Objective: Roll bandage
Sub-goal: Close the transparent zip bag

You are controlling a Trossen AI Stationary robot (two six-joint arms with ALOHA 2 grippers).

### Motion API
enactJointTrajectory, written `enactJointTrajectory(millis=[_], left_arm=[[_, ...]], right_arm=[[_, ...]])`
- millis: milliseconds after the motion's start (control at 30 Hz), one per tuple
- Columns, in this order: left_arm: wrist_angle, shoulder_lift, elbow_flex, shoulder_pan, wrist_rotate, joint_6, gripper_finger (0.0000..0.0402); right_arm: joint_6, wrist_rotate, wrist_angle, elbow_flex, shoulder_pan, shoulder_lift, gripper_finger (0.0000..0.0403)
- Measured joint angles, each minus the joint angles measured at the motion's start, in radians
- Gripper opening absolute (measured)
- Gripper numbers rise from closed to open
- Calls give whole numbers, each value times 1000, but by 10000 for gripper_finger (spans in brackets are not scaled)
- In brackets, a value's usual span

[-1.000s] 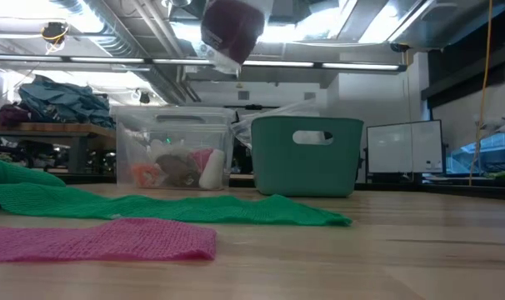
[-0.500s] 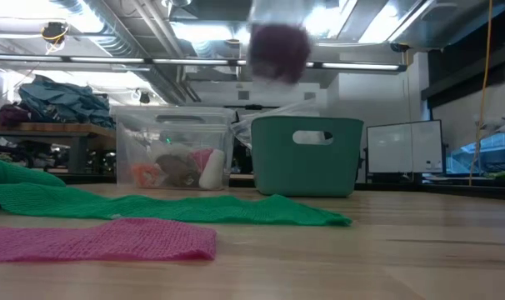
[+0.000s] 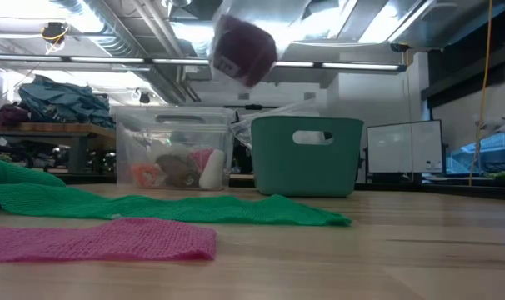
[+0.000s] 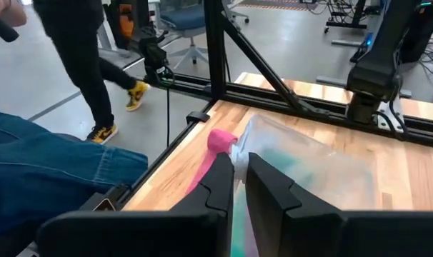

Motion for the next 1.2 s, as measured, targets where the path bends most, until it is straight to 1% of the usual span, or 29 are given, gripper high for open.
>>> enactJointTrajectory(millis=[200, 333, 500, 700, 833, 1200], left_arm=[[-75, 2, 0, 1, 5, -78, 108], [-75, 1, 0, 0, 8, -88, 132], [-75, 2, 0, 1, 8, -111, 137], [-65, 14, 0, 1, 9, -122, 129], [-20, 44, 0, 5, 37, -95, 128], [-7, 51, 0, 10, 38, -68, 127]], right_arm=[[-8, 0, 43, 0, 0, 0, 33], [-22, 2, 93, 0, -1, 0, 33], [-28, 46, 97, 0, -1, -1, 33], [-43, 81, 98, 0, -1, -1, 33], [-59, 81, 101, 0, -1, -1, 33], [-104, 81, 103, 0, -1, -1, 33]])
